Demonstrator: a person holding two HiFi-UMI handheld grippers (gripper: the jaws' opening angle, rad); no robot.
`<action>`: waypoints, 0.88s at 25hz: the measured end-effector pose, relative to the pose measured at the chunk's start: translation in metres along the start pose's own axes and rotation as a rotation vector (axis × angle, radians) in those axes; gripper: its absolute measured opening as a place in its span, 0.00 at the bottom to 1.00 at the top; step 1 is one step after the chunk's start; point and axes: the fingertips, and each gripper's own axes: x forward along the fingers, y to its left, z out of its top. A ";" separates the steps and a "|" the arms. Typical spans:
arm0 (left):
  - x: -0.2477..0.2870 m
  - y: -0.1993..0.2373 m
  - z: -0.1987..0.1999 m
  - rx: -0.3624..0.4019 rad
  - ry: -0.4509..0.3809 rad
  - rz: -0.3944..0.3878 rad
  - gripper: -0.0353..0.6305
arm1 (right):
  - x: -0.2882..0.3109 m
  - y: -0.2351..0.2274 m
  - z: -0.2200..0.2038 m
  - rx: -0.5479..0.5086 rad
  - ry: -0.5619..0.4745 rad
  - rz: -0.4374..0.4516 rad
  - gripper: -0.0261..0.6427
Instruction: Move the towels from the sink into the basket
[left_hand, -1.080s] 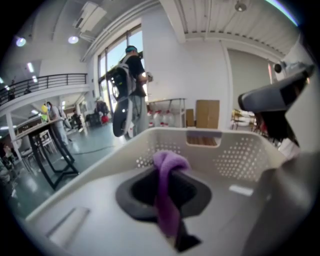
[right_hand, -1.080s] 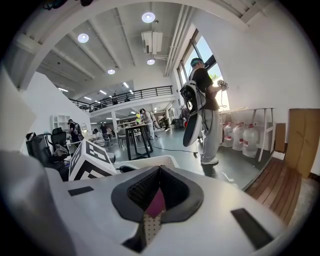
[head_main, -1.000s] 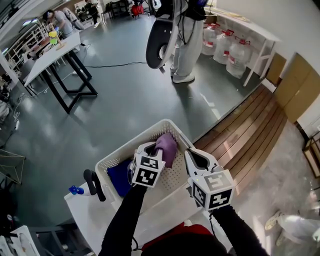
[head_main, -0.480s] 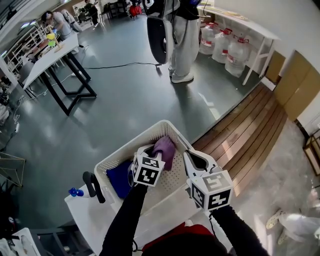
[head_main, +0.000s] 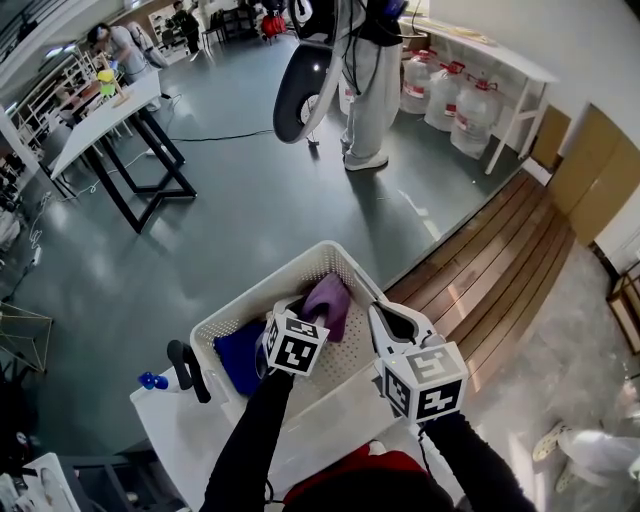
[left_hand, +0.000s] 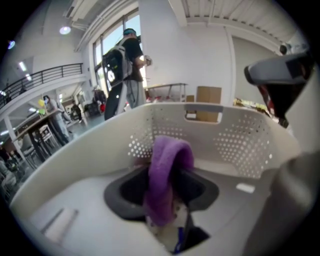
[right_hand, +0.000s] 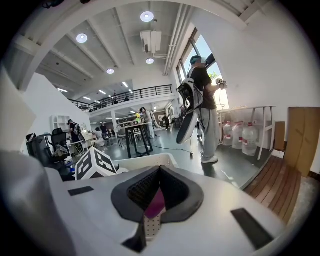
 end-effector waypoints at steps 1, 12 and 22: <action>-0.002 -0.001 -0.001 0.000 -0.001 -0.001 0.30 | -0.001 0.000 0.000 -0.001 -0.002 0.000 0.05; -0.030 -0.002 0.000 -0.027 -0.027 0.034 0.32 | -0.016 0.006 0.004 -0.005 -0.022 0.016 0.05; -0.065 0.004 0.012 -0.060 -0.115 0.103 0.29 | -0.028 0.020 0.003 -0.014 -0.034 0.042 0.05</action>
